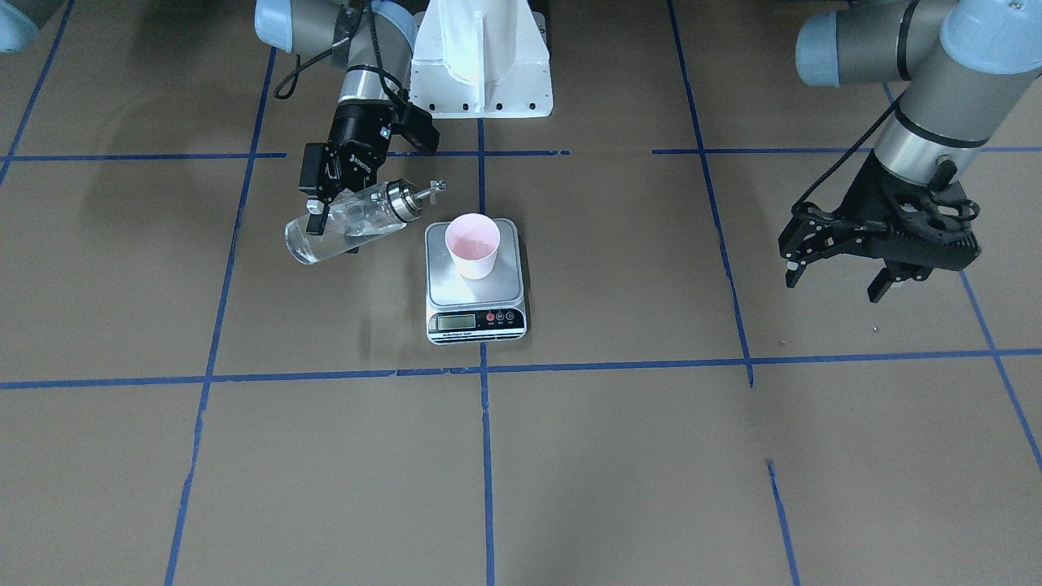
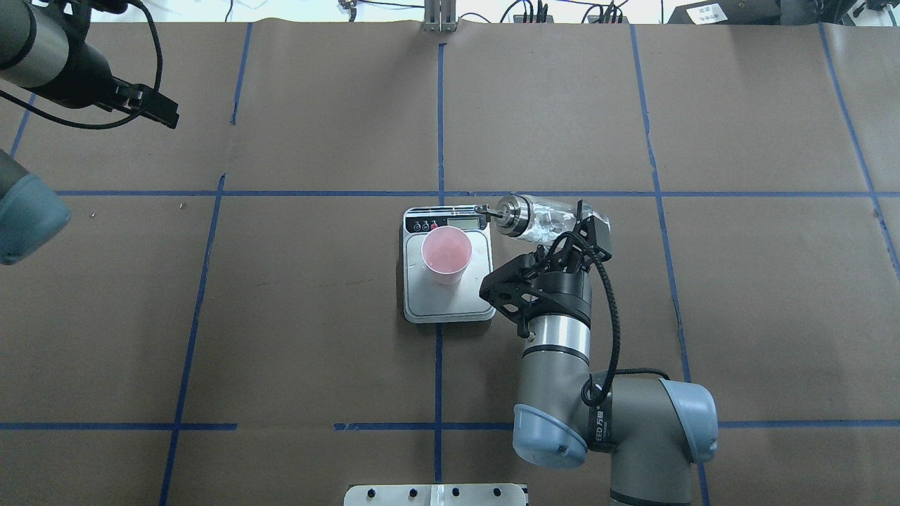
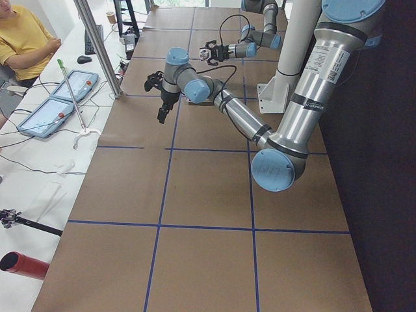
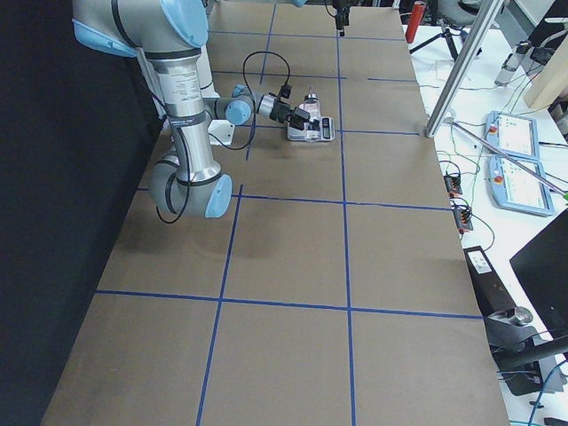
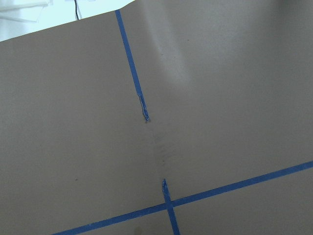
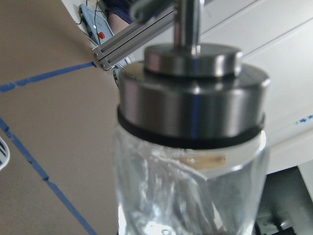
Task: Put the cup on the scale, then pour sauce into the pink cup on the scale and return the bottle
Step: 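Turn the dispenser upright and carry it back with the right gripper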
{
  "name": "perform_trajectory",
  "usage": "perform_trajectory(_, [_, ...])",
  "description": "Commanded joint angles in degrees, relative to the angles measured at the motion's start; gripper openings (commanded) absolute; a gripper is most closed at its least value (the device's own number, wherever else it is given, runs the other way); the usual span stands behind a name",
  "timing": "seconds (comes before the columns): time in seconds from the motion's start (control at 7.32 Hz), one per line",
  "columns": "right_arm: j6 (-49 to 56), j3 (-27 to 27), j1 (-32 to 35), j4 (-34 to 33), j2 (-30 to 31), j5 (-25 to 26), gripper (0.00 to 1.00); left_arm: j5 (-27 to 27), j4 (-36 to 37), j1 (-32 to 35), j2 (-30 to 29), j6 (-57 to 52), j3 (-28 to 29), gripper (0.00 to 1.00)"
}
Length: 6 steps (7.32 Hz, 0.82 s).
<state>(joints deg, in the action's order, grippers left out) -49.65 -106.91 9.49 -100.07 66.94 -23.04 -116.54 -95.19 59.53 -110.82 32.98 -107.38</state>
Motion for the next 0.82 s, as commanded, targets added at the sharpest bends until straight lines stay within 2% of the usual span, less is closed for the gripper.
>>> perform_trajectory(0.0, [-6.8, 0.3, -0.3, 11.2, 1.7, -2.8, 0.00, 0.0, 0.0, 0.0, 0.0, 0.1, 0.0, 0.99])
perform_trajectory(0.14, [-9.2, -0.5, -0.1, 15.0, 4.4, -5.4, 0.00, 0.0, 0.0, 0.1, -0.1, 0.1, -0.1, 0.99])
perform_trajectory(0.68, [-23.3, -0.1, 0.5, 42.4, 14.8, -8.3, 0.00, 0.0, 0.0, 0.1, -0.1, 0.2, -0.2, 0.99])
